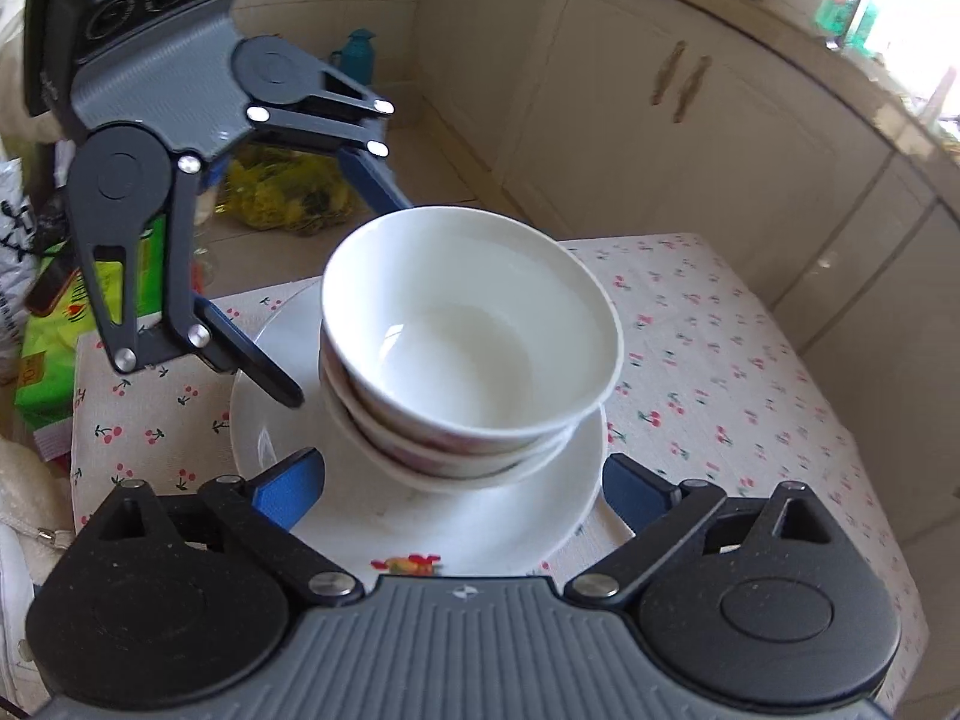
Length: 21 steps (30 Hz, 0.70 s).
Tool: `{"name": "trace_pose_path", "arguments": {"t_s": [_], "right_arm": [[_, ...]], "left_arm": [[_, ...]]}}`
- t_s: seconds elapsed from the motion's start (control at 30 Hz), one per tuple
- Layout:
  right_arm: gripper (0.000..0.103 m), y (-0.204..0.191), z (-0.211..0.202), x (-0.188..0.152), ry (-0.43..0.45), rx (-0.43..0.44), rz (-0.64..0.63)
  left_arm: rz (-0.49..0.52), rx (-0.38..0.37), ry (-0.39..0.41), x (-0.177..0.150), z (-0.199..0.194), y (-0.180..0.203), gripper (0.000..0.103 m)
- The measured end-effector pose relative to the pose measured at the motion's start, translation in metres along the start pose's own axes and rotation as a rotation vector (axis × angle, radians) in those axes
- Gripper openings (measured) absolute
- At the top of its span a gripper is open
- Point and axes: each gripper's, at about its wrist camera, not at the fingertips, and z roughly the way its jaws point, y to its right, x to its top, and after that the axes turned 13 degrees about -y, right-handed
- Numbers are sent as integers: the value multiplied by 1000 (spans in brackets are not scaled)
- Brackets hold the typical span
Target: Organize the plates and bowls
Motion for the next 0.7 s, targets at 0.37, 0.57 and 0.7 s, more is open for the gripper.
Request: {"name": "trace_pose_path", "arguments": {"t_s": [0.37,0.57,0.7], "right_arm": [[103,-32,-55,-53,38,-260,614],[103,-60,-59,-86,21,-270,869],[103,-82,-72,-100,37,-303,903]], "left_arm": [[-270,157,180,-13,-61,67,102],[-546,276,150,-18,-67,102,102],[-621,308,130,-19,-77,122,102]]}}
